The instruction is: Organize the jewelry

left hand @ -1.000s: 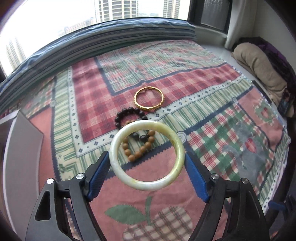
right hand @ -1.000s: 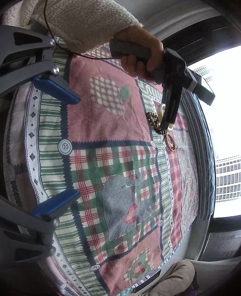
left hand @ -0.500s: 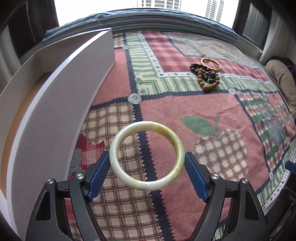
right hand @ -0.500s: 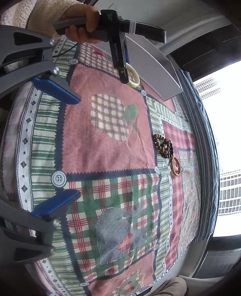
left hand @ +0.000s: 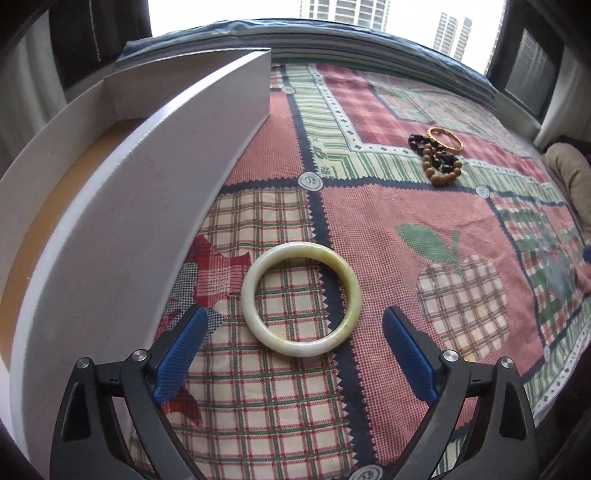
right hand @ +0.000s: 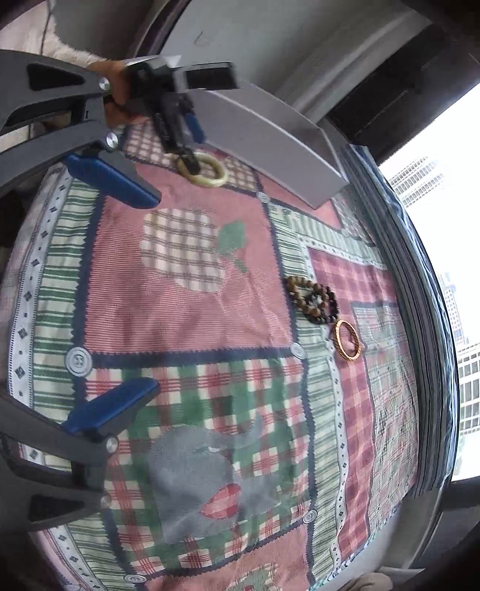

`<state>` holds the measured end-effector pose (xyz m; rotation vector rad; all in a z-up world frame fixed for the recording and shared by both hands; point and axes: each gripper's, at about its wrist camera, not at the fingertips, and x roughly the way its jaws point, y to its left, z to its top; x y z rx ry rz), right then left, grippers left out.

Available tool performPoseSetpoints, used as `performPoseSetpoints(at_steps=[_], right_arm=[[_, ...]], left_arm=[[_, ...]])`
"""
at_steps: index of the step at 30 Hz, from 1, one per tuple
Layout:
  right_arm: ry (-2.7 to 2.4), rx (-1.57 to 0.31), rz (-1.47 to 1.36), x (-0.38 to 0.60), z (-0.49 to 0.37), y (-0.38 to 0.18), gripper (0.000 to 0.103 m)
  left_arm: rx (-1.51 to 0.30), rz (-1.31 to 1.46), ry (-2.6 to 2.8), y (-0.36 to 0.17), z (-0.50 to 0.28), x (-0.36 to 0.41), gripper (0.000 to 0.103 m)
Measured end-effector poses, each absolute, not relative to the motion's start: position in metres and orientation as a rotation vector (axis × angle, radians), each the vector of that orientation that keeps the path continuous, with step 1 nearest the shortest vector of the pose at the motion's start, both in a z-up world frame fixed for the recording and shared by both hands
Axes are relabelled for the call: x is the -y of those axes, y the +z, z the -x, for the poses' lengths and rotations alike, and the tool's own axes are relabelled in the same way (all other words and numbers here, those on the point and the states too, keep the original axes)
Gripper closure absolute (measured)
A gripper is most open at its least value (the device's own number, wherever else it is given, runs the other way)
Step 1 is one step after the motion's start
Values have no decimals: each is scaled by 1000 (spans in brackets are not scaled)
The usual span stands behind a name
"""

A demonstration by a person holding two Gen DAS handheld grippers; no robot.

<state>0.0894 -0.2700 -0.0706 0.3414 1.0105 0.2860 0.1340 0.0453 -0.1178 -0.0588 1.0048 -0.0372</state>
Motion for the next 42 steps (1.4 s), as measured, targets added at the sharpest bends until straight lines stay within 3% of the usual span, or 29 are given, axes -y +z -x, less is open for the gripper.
performPoseSetpoints(at_steps=[4,6,8,17,20,29,35,42], right_arm=[[185,-968,-362,289,-163,-55,14],[167,-992,-362,286,-203,-64,50],[213,-1043,-414,277,-236,-81,65],[213,-1176,-263,208,-301,-136,67],[181,-1198,-208,200,-307,-142,90],[306,-1133,-385,216,-239,-104,90],[256,-1174,-460,241,-152,-131,90],[211,-1116,-469,271,-103,-137,72]], left_arm=[[-1006,112,-40,-111,-119,-57,7],[-1002,121,-37,-108,-113,-61,7],[-993,121,-37,-105,-108,-65,7],[-1013,122,-53,-108,-94,-64,7],[-1026,119,-55,-113,-93,-63,7],[-1035,116,-60,-115,-86,-69,7],[-1058,111,-83,-119,-96,-67,7],[-1065,21,-54,-130,-143,-48,6]])
